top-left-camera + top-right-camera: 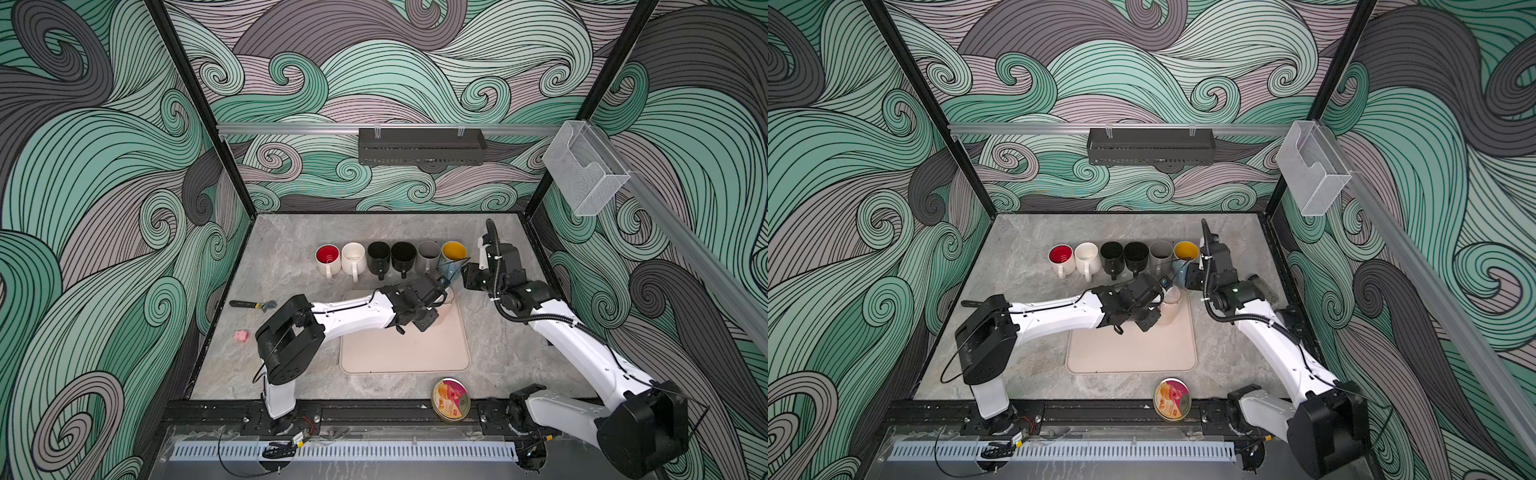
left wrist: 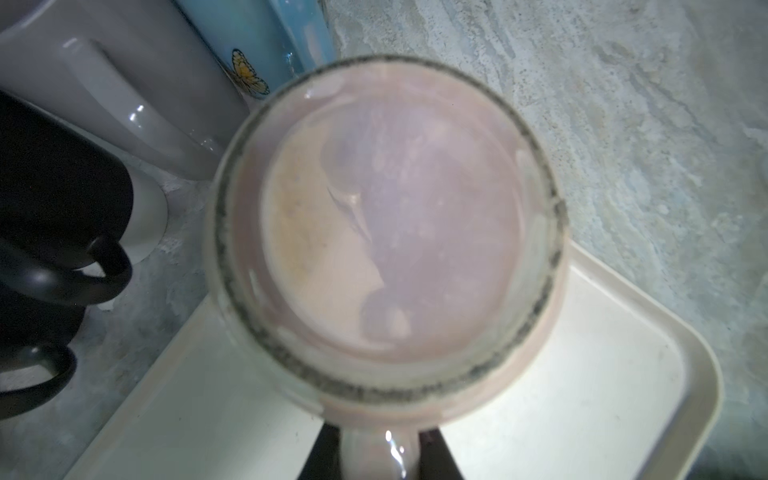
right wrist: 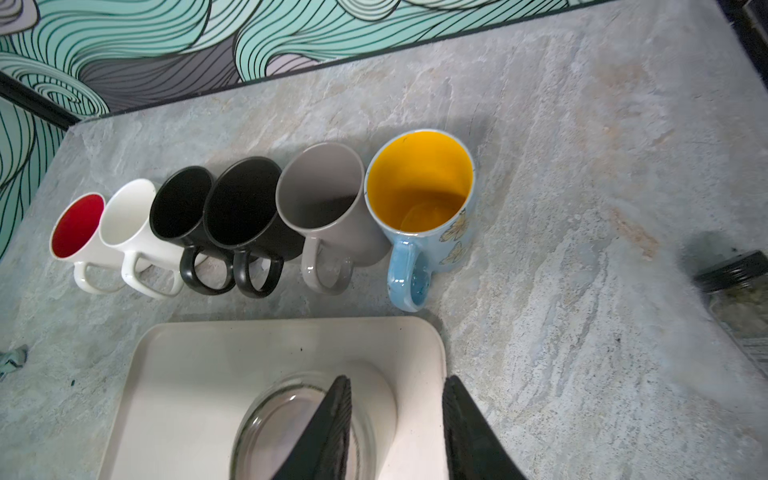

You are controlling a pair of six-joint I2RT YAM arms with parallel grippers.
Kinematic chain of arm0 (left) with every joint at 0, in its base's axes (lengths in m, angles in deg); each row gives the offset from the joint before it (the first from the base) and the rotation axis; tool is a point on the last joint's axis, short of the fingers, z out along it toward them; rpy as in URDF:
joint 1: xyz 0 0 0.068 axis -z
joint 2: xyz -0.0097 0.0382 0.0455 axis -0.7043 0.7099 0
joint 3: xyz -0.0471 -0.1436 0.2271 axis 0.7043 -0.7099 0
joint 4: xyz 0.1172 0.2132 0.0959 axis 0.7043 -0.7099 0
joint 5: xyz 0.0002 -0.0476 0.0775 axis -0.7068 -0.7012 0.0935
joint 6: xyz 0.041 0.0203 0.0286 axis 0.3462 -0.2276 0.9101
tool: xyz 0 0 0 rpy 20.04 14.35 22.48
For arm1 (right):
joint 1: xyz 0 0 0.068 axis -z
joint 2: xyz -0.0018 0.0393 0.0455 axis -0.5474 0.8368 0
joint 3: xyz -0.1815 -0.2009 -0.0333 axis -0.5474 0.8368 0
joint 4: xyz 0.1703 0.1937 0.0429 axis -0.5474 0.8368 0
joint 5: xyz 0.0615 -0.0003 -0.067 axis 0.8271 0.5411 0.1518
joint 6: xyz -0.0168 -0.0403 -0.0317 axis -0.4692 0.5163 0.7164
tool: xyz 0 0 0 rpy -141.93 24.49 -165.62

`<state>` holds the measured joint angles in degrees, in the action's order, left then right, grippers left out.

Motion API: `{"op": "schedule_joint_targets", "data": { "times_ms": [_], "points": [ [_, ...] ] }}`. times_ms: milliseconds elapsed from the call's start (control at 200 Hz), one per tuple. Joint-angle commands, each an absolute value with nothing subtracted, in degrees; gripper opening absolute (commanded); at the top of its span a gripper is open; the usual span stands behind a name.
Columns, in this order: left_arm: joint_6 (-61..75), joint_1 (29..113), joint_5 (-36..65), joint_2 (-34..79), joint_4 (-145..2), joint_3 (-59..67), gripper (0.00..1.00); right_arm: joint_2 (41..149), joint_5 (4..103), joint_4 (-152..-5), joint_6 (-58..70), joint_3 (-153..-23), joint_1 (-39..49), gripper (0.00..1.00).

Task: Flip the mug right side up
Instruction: 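Lift the pearly pink mug off the tray with the left gripper, then grasp the raised pink mug by its handle with the right gripper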

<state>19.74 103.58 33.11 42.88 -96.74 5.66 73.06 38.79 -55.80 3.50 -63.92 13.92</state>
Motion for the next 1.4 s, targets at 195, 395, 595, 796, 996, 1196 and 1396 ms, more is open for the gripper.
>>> {"op": "schedule_joint_targets", "data": {
  "times_ms": [195,395,595,796,996,1196,1396],
  "points": [
    [18.55,104.53,41.12,23.92,-91.74,1.25,0.0,68.9,38.85,-55.38,1.61,-62.14,15.51,0.39],
    [14.63,102.03,36.0,12.26,-82.08,-4.13,0.0,66.05,47.61,-62.0,-1.81,-59.53,15.52,0.39],
    [2.02,90.26,17.83,6.28,-64.35,-9.23,0.0,63.64,53.84,-68.04,-3.97,-57.56,15.57,0.4],
    [-14.51,81.53,6.5,6.23,-46.93,-11.54,0.0,62.59,71.24,-86.4,-13.82,-52.51,15.55,0.42],
    [-25.42,78.97,1.4,8.17,-32.66,-11.67,0.0,67.21,84.69,-99.44,-22.11,-54.01,15.53,0.49],
    [-31.79,78.62,0.33,9.76,-25.71,-11.33,0.0,69.98,91.28,-113.83,-30.39,-54.9,14.44,0.55],
    [-40.02,77.24,-1.01,13.33,-16.15,-11.13,0.0,68.31,93.47,-117.15,-30.33,-56.27,12.04,0.63]
  ]
}}
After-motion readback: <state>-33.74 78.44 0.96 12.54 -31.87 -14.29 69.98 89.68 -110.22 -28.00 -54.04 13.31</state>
